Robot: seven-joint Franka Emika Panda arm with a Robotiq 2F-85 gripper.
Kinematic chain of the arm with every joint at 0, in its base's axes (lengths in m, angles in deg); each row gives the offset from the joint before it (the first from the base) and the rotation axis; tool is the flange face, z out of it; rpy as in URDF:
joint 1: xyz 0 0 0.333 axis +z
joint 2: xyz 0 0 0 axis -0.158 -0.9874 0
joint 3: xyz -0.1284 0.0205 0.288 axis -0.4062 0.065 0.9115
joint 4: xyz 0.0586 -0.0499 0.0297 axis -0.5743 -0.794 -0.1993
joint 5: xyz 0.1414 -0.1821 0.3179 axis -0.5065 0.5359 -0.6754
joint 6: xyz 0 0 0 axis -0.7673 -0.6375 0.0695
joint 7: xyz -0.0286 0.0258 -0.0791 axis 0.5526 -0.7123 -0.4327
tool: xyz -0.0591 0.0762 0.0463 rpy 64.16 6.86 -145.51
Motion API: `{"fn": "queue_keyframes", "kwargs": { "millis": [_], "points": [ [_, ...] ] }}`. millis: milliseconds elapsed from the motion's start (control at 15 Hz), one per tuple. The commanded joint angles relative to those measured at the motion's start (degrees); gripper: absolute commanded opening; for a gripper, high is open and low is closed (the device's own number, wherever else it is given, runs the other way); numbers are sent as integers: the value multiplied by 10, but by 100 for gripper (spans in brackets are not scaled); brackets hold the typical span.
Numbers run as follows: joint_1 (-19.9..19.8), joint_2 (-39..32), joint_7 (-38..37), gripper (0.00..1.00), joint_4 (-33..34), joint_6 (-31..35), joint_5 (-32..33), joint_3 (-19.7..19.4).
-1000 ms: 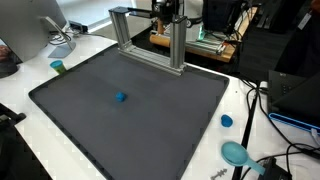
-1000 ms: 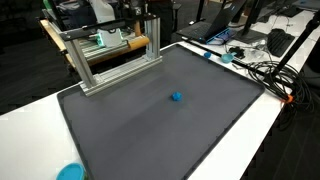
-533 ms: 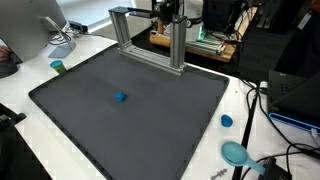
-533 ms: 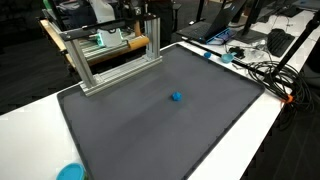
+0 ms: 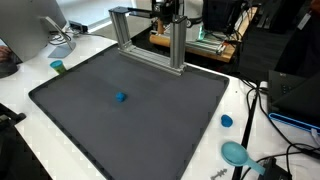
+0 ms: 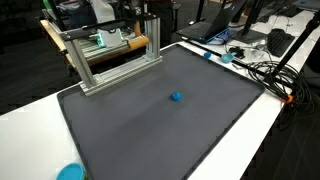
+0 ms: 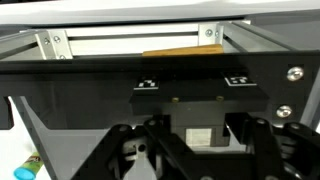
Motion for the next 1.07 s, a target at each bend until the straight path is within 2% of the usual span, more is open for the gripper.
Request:
{"fn": "queue_keyframes", "kwargs": {
  "millis": [0, 133, 467, 533, 733, 800, 867, 933, 1000],
  "points": [
    [6, 3, 16, 41, 1, -10, -7, -11],
    [7, 4, 17, 34, 0, -9, -9, -12],
    [12, -2, 33, 34, 5, -24, -7, -13],
    [11, -1, 39, 84, 5, -24, -6, -15],
    [9, -1, 53, 80, 5, -30, -2, -19],
    [8, -1, 57, 85, 6, -33, -1, -19],
    [7, 0, 58, 58, 6, -34, 1, -19],
    [8, 0, 59, 55, 7, -35, 0, -19],
    [6, 0, 54, 47, 8, -37, 1, -16]
  ]
}}
